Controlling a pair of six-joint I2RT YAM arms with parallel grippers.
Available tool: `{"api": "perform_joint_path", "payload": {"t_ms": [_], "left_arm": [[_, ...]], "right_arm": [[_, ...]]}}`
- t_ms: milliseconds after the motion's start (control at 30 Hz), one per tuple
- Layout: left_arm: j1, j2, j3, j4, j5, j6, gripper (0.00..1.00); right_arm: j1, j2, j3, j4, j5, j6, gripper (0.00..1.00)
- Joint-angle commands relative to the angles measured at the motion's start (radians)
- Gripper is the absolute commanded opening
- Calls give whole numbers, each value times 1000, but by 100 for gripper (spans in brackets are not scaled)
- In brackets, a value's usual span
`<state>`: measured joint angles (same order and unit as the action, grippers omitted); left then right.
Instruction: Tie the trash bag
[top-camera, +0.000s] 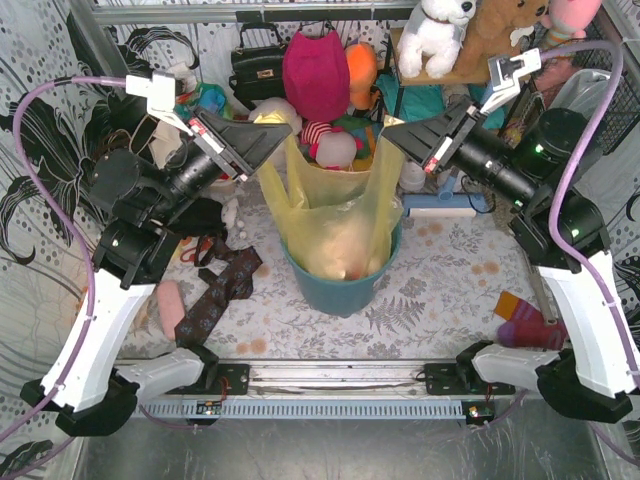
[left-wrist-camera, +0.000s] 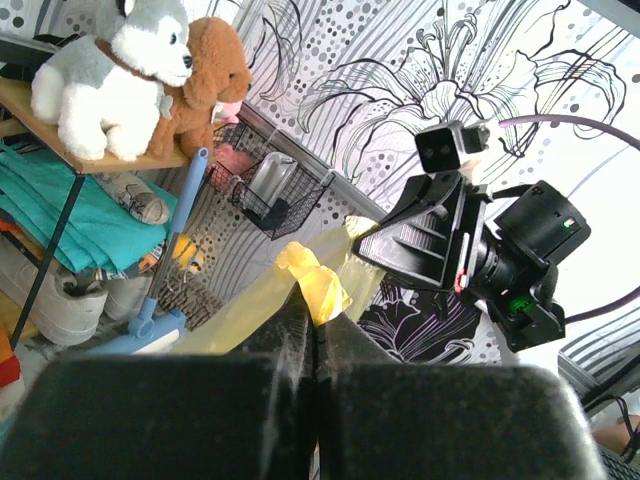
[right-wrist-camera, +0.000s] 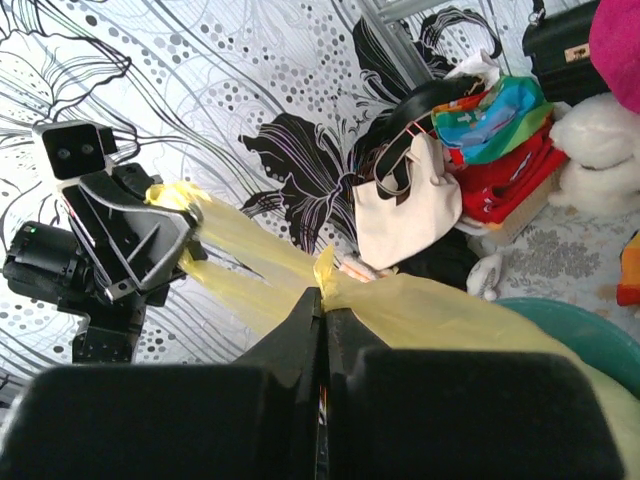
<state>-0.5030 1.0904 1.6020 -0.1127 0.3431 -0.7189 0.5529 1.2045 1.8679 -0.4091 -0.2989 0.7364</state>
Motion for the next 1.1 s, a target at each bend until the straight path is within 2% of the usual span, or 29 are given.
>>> {"api": "perform_joint_path", "payload": {"t_ms": [0, 100, 167, 233, 433, 533, 633, 900, 967, 1067], "left_arm": [[4, -47, -71, 54, -2, -6, 0], [3, -85, -160, 66, -21, -20, 0], [3, -95, -182, 80, -22, -26, 0], [3, -79, -159, 79, -12, -26, 0], [3, -1, 27, 54, 17, -3, 0], [3, 10, 61, 71, 27, -7, 0], [3, 4, 36, 85, 42, -9, 0], [3, -73, -154, 89, -14, -29, 0], [3, -78, -161, 95, -17, -31, 0], [3, -58, -108, 85, -14, -19, 0]], "right_arm": [[0, -73, -151, 59, 8, 9, 0], [-2, -115, -273, 96, 7, 42, 0], [-2, -113, -281, 101, 6, 45, 0], [-2, -88, -225, 87, -2, 30, 0], [-2, 46, 98, -21, -30, -37, 0], [-1, 68, 159, -35, -23, -50, 0], [-2, 41, 105, -15, -16, -49, 0], [-1, -87, -258, 110, -9, 28, 0], [-1, -91, -271, 119, -9, 33, 0], [-1, -60, -203, 104, -15, 17, 0]]}}
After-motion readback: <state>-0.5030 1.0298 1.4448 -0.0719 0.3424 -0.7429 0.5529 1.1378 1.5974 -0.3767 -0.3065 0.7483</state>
